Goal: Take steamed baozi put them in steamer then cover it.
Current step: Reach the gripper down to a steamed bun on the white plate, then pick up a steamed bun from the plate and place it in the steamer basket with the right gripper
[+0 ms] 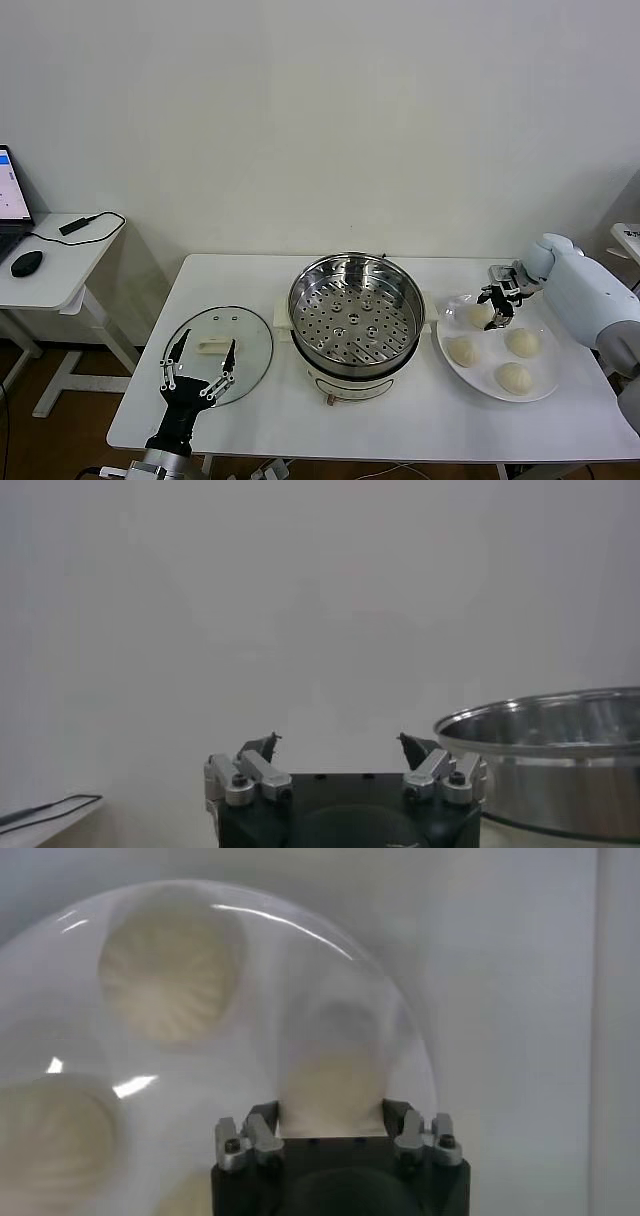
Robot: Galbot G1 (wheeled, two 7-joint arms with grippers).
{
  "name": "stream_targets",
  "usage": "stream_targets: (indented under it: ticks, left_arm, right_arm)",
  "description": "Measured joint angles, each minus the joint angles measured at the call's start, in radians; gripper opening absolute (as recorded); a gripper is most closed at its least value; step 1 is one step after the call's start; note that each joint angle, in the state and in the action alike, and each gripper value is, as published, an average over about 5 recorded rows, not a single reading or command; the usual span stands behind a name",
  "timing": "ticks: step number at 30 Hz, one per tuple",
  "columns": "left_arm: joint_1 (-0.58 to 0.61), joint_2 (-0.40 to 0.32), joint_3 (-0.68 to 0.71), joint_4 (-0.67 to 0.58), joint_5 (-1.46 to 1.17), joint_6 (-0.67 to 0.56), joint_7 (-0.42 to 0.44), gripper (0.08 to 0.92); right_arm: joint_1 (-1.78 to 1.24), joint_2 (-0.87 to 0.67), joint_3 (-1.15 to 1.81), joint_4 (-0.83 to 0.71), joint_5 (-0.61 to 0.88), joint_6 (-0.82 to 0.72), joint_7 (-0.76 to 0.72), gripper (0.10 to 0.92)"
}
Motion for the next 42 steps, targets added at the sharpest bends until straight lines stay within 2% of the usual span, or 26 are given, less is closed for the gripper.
stream_targets:
  ticks: [13, 24, 31, 42]
  left_arm:
    - [-0.006, 0.01, 0.017, -0.011, -0.002, -0.007, -0.001, 0.823]
    - [-0.003, 0.015, 0.018, -0.027, -0.005, -0.01, -0.005, 0.823]
    - [0.0, 0.012, 0.01, -0.03, -0.008, -0.013, -0.009, 0.823]
    - [0.001, 0.01, -0.003, -0.032, -0.012, -0.022, -0.011, 0.823]
  right_arm:
    - [0.332, -0.052, -0.268, 0.361, 0.112, 0.193, -0.026, 0.69]
    - [0.48, 0.012, -0.415, 0.618, 0.085, 0.338, -0.019, 0.689]
    - [0.462, 0.085, -0.439, 0.67, 0.004, 0.388, -0.017, 0.695]
    - [0.383, 0.197, -0.446, 0.628, -0.098, 0.426, -0.016, 0.696]
